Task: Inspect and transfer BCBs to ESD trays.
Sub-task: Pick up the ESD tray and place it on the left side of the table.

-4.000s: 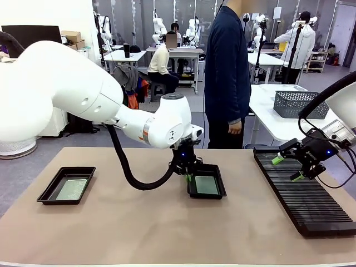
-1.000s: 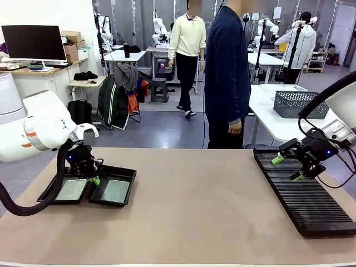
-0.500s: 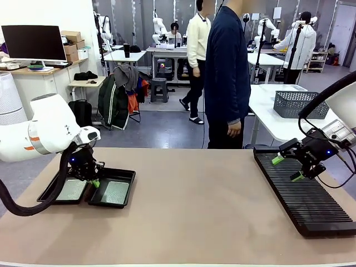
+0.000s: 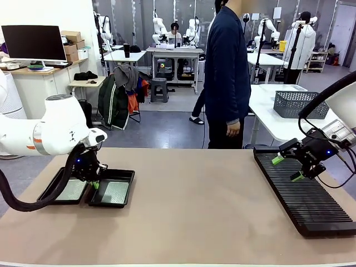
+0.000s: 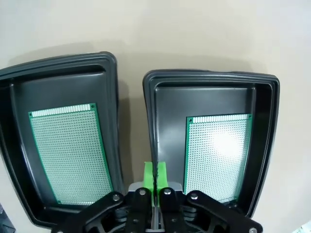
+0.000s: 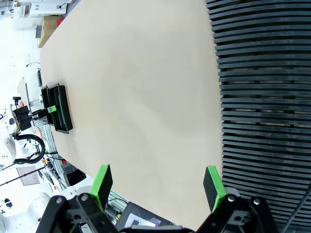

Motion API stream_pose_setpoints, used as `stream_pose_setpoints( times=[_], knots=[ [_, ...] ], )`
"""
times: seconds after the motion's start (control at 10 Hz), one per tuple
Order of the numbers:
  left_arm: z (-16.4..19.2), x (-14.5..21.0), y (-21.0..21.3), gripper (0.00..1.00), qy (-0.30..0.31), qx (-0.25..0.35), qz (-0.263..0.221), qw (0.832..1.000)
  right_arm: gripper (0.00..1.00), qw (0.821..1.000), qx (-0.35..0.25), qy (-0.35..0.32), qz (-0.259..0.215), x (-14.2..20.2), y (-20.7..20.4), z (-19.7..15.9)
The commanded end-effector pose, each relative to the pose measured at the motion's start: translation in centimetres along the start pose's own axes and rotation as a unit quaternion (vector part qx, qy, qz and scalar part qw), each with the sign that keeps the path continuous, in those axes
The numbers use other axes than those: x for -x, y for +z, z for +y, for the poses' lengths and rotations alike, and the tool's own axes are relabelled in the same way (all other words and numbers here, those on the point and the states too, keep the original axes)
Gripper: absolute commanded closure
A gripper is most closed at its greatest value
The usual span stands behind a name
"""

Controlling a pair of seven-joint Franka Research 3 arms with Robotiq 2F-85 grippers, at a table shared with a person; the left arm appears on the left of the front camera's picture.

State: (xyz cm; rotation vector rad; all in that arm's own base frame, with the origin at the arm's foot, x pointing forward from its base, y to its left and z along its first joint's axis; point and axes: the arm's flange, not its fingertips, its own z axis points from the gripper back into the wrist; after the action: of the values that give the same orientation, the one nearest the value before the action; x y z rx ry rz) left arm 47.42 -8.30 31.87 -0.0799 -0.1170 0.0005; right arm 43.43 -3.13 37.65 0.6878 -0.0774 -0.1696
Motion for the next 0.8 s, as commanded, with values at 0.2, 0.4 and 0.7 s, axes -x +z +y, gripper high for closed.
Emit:
stream_pose_setpoints(
  times=[0.2, 0.4, 0.7],
  knots=[
    [-1.2, -0.4, -0.2, 0.97, 0.002, -0.041, -0.009, 0.999, 0.0, 1.0, 0.006, -0.009, -0.003, 0.1, 0.1, 0.2],
    [-1.5, -0.5, -0.1, 0.92, 0.003, -0.045, -0.011, 0.999, 0.0, 1.0, 0.006, -0.009, -0.003, 0.1, 0.1, 0.2],
    [-1.8, -0.7, 0.0, 0.75, 0.008, -0.049, -0.004, 0.999, 0.0, 1.0, 0.006, -0.009, -0.003, 0.1, 0.1, 0.2]
  ],
)
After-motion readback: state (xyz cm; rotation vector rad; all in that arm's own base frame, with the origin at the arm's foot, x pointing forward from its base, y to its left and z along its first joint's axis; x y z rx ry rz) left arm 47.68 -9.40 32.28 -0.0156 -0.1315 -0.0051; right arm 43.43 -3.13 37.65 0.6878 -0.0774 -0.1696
